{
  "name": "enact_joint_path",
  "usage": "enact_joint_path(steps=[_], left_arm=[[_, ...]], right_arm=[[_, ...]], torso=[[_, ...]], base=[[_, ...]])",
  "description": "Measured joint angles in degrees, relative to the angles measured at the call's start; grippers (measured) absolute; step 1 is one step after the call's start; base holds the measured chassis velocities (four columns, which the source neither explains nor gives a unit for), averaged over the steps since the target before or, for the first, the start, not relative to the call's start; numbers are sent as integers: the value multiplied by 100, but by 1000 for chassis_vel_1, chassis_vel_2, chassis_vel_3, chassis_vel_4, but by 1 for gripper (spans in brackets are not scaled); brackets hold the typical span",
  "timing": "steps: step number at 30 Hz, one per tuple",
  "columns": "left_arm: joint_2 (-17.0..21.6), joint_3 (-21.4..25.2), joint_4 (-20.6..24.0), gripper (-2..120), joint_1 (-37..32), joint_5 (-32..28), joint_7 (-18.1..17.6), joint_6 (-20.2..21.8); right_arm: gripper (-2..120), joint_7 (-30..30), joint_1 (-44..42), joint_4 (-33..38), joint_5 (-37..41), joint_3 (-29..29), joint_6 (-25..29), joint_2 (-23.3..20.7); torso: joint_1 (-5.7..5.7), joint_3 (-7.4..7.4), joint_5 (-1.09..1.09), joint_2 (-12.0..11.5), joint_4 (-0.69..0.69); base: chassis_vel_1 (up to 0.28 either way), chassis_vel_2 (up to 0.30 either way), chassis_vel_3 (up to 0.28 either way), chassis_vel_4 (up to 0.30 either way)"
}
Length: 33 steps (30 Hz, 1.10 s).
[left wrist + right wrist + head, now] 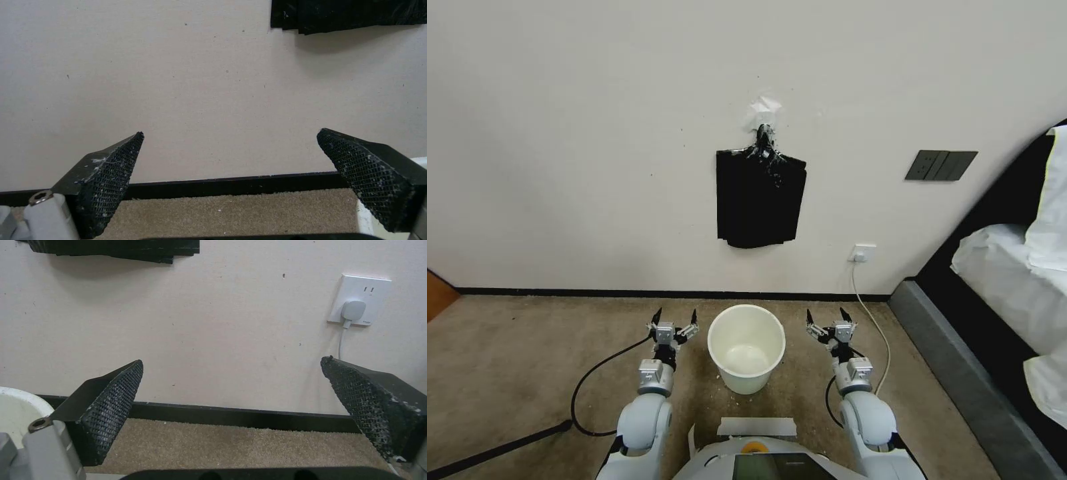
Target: Place a trash bag onto the trash bin.
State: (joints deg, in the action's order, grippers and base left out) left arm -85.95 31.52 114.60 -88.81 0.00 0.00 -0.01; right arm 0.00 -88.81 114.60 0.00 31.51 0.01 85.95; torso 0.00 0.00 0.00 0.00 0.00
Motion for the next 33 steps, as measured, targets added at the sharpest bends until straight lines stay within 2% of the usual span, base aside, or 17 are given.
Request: enact_joint_path(steps=[29, 31, 33], left_arm=[[0, 0, 0, 100, 0, 0, 0, 0], [0, -2, 0, 100, -4, 0, -3, -7], [-2, -92, 9, 100, -109, 2, -87, -219]], right_arm=[[100, 0, -2, 0, 0, 0, 1, 0], [100, 10, -34, 14, 0, -5, 28, -4], [100, 164, -287, 127, 9, -56, 337, -46]], torso=[[0, 0, 0, 0, 0], [0, 0, 0, 0, 0], [0, 0, 1, 0, 1]], base=[[0, 0, 0, 0], [0, 0, 0, 0], [0, 0, 0, 0]])
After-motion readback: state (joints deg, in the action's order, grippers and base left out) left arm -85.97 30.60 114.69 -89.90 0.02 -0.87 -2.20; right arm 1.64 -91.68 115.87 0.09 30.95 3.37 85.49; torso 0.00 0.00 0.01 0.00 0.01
